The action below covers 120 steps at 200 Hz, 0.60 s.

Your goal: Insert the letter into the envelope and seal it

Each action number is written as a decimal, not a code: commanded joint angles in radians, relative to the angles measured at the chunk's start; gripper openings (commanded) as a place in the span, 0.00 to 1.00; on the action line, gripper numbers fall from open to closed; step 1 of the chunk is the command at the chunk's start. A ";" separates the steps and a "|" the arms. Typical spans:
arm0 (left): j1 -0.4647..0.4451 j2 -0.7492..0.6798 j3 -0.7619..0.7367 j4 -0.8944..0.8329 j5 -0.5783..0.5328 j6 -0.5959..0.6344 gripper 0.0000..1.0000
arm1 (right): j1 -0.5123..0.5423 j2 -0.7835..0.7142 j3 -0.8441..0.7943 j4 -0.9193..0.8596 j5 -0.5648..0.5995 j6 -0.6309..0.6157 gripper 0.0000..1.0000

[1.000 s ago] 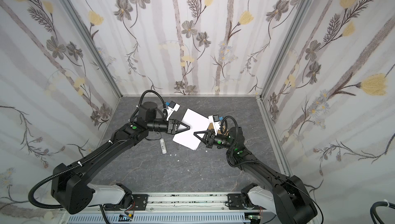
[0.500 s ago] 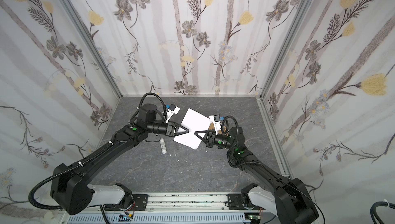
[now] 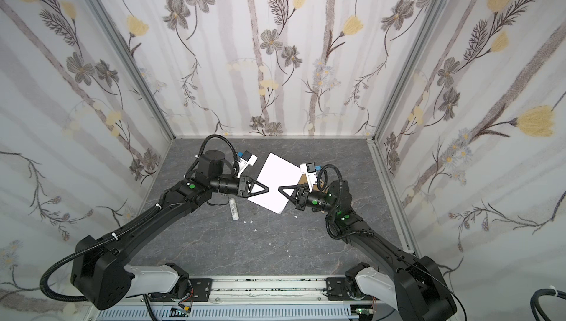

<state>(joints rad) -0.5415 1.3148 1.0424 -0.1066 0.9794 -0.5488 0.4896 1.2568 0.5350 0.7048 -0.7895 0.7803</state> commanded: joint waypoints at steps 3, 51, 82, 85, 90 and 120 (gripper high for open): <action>0.001 -0.021 -0.014 0.019 -0.051 0.023 0.00 | -0.015 -0.026 0.023 -0.054 0.013 -0.055 0.48; -0.015 -0.092 -0.048 0.018 -0.183 0.094 0.00 | -0.138 -0.146 0.106 -0.306 0.097 -0.175 0.66; -0.033 -0.109 -0.051 0.006 -0.197 0.143 0.00 | -0.175 -0.106 0.252 -0.462 0.136 -0.259 0.65; -0.036 -0.109 -0.051 0.003 -0.201 0.150 0.00 | -0.177 -0.097 0.267 -0.473 0.135 -0.265 0.65; -0.041 -0.111 -0.051 -0.005 -0.210 0.164 0.00 | -0.180 -0.084 0.290 -0.481 0.132 -0.273 0.65; -0.097 -0.117 -0.031 -0.088 -0.310 0.275 0.00 | -0.188 0.010 0.428 -0.503 0.110 -0.296 0.65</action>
<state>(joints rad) -0.6029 1.2034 0.9936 -0.1383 0.7616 -0.3908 0.3065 1.2095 0.8799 0.2600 -0.6765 0.5381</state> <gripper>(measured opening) 0.050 0.650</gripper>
